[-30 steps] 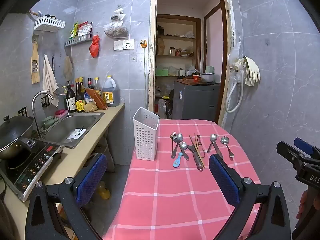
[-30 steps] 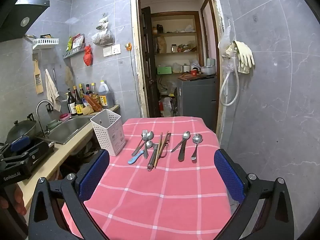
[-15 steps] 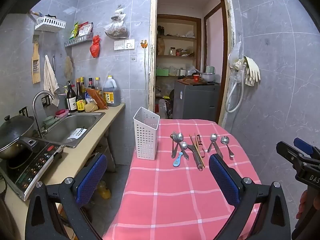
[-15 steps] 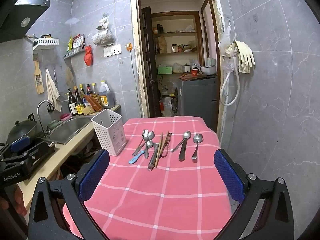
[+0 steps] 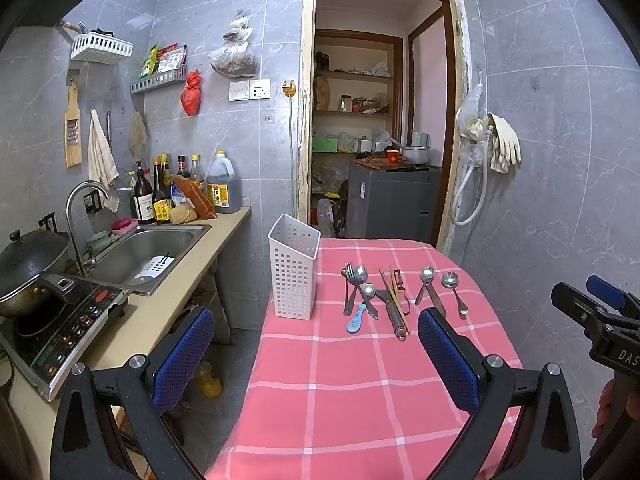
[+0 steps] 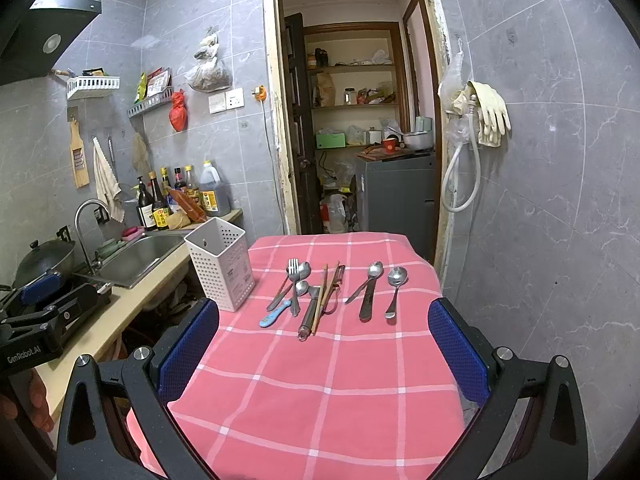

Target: Organize utensils

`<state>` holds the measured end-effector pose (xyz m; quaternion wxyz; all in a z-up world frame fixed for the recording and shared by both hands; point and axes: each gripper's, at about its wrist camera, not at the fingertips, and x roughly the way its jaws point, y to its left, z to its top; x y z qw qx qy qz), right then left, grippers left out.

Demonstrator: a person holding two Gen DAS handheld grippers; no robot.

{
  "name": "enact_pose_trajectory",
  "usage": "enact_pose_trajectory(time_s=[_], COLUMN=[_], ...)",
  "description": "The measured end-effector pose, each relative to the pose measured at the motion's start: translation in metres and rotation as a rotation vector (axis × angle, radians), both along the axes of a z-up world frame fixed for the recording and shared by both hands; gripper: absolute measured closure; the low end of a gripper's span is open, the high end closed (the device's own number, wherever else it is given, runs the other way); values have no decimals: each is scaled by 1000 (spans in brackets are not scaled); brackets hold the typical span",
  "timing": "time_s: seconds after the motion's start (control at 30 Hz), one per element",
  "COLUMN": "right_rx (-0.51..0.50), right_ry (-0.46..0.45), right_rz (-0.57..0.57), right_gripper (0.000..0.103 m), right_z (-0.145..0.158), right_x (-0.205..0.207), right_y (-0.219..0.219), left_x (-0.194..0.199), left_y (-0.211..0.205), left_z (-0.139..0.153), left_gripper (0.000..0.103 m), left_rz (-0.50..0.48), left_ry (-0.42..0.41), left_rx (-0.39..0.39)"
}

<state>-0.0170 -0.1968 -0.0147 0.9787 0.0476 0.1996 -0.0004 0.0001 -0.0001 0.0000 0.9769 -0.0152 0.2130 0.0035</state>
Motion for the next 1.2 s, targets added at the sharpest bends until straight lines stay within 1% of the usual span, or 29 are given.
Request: enact_pose_trajectory(time_s=[1.2], right_rx=[3], right_ry=[4], right_rz=[2], right_gripper=[1], right_z=[-1], right_x=[3], right_y=[-2], left_x=[0], left_y=[0], left_z=[0], left_gripper=[0], left_rz=[1], left_ry=[-1], left_rx=[-1])
